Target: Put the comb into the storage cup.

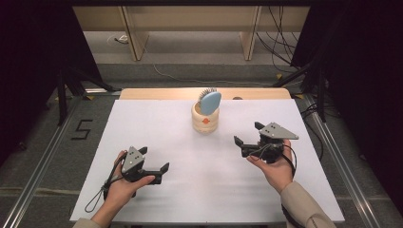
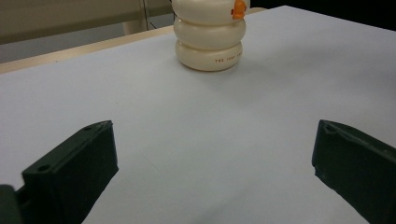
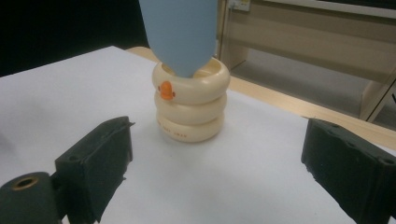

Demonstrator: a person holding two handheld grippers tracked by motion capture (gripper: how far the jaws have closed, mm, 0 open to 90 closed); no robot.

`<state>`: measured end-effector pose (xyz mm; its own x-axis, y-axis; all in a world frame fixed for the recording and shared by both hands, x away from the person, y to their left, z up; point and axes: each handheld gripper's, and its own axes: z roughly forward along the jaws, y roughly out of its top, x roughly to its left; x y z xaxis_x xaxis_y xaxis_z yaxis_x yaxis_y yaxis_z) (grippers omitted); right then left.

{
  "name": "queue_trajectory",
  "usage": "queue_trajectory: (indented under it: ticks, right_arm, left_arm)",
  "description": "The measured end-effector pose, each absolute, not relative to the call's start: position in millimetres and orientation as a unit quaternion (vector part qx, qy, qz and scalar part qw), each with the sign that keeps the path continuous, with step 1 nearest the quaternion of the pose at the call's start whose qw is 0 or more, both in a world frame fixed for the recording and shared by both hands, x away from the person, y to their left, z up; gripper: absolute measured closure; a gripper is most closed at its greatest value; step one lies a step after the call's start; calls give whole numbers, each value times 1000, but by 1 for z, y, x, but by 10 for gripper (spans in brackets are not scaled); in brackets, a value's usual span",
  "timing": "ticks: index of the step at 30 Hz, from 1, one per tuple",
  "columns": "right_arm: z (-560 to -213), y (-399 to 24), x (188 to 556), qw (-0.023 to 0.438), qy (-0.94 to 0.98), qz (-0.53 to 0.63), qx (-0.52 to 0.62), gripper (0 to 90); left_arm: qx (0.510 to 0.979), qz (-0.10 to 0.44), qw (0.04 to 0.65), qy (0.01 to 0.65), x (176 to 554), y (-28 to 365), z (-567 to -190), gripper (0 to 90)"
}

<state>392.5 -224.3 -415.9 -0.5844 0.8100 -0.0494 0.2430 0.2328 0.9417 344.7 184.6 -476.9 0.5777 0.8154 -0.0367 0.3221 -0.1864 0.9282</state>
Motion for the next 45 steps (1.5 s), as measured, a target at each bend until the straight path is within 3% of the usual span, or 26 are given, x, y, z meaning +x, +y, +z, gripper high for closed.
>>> queue_trajectory:
  ticks: [45]
  right_arm:
    - [-442,-267,356,263,740,491,377,129]
  left_arm:
    - [728,246,508,391,345,185,-478,0]
